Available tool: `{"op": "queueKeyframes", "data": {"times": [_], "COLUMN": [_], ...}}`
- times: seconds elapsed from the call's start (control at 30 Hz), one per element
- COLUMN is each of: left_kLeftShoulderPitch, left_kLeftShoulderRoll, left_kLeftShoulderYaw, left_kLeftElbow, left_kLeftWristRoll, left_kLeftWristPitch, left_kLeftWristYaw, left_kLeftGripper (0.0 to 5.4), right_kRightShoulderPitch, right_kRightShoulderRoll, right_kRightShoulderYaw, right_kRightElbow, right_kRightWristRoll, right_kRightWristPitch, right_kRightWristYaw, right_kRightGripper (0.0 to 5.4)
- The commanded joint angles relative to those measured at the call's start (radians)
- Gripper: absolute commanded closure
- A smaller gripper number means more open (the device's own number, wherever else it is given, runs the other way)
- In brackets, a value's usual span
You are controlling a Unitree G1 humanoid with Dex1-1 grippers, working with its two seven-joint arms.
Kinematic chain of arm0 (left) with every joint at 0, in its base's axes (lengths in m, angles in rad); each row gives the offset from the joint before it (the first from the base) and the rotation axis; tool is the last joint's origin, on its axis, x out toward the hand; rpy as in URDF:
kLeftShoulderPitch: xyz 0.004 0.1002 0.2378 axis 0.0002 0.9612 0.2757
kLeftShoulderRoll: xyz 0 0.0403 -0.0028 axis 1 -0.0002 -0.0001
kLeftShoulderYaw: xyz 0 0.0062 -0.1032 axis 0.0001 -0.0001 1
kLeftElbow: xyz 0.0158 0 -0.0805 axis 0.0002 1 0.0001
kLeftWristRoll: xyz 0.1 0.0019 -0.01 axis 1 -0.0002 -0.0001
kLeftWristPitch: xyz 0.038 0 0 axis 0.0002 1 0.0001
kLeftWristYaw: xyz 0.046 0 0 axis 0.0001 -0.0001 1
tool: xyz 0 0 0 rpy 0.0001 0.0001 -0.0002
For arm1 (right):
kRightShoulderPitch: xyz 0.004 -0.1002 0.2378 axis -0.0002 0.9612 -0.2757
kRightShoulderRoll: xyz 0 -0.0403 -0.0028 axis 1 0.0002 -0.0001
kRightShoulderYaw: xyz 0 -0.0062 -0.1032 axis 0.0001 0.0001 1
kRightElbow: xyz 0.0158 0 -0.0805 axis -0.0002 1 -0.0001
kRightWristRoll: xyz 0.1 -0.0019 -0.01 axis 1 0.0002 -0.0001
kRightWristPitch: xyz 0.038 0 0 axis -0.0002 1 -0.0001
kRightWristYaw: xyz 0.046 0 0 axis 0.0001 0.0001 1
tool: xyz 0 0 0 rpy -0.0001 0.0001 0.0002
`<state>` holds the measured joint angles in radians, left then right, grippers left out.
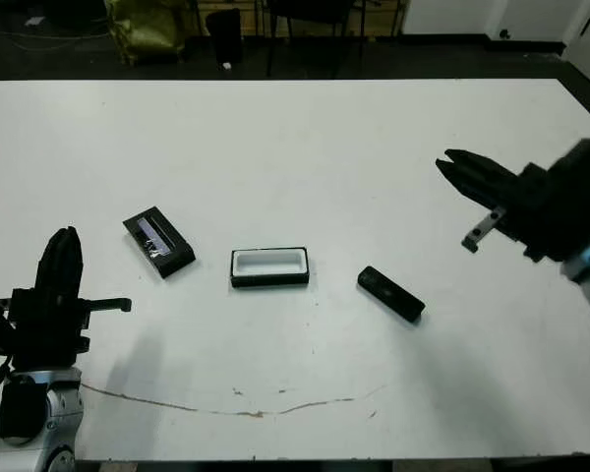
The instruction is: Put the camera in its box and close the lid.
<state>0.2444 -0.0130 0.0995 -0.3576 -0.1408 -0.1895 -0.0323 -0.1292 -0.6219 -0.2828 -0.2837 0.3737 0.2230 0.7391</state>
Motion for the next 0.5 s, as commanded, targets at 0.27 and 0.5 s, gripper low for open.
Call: {"op": "queueKeyframes", "data": {"times": [0.27,0.5], "left_kLeftShoulderPitch": [0.010,0.006], "left_kLeftShoulderRoll": [0.012,0.013], "left_kLeftShoulderYaw": [0.003,0.004], "left_kLeftElbow": [0.000,0.005], "left_kLeftWristRoll": [-0.009,-0.010], "left_kLeftWristPitch": [0.026,0.021], "left_kLeftWristYaw": [-0.012,-0.017], "left_kLeftGripper": [5.40,5.40], "right_kRightShoulderPitch": [0.136,0.165], "right_kRightShoulderRoll": [-0.035,-0.100], "right_kRightShoulderYaw": [0.060,0.081], "right_kRightElbow": [-0.025,-0.045], "right_kRightWristRoll": [-0.013,-0.039], "right_kRightWristPitch": [0.039,0.016], "right_kRightWristYaw": [0.032,0.103], "right_kRightGripper": [4.62,3.07]}}
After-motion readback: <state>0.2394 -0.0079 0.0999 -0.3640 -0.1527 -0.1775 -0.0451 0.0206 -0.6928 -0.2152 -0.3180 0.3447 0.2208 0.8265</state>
